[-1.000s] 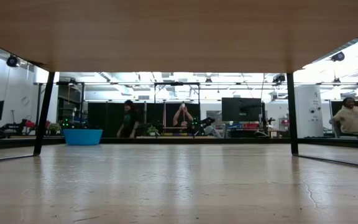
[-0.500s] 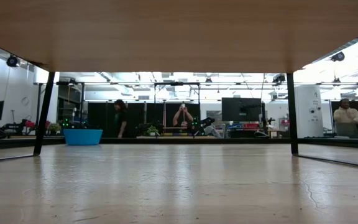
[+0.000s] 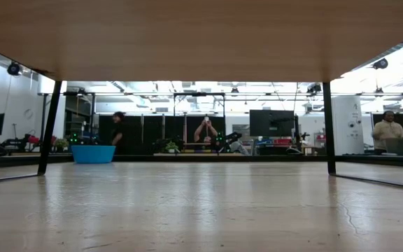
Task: Pick & Place Mini bowls
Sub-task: Stack the right blue bowl on top of the other blue bowl on the shelf
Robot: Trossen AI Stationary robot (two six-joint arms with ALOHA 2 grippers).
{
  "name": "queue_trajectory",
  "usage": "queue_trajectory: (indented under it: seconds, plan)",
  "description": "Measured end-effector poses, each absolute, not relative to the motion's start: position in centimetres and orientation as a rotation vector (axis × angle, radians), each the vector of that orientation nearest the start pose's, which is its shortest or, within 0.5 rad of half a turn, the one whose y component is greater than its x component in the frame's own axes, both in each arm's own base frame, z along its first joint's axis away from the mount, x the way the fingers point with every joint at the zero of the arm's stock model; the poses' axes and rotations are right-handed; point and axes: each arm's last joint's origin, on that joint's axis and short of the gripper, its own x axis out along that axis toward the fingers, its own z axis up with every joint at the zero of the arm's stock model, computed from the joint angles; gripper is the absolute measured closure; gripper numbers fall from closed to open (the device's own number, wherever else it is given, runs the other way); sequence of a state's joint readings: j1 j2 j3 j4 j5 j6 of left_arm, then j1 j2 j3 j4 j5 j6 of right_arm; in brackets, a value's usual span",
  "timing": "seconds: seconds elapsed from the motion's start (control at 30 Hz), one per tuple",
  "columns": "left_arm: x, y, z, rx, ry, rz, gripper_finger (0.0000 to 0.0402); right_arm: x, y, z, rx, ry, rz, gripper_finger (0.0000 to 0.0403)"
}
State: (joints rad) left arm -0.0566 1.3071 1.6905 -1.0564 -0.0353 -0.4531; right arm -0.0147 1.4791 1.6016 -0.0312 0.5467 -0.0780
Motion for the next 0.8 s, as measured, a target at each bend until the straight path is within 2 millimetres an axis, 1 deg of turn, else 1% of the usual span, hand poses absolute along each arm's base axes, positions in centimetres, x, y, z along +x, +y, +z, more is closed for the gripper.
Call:
queue_trajectory:
  seconds: [0.2,0.33,0.57,0.8]
  plan:
    - [23.5,-2.1,44.1,-0.512,0.755,-0.099,0.0401,32.4,-2.0,46.3,-0.054,-0.060,-0.567,0.0149]
    - [23.9,-2.9,43.1,-0.599,0.894,-0.199,0.0401,32.5,-2.0,46.1,-0.059,-0.040,-0.569,0.0151]
    - [25.4,-3.3,39.8,-0.567,1.148,-0.052,0.0401,32.6,-2.0,45.9,-0.062,-0.033,-0.570,0.0152]
    - [27.5,-4.4,38.6,-0.510,1.172,-0.088,0.0401,32.7,-2.2,45.9,-0.062,-0.031,-0.575,0.0156]
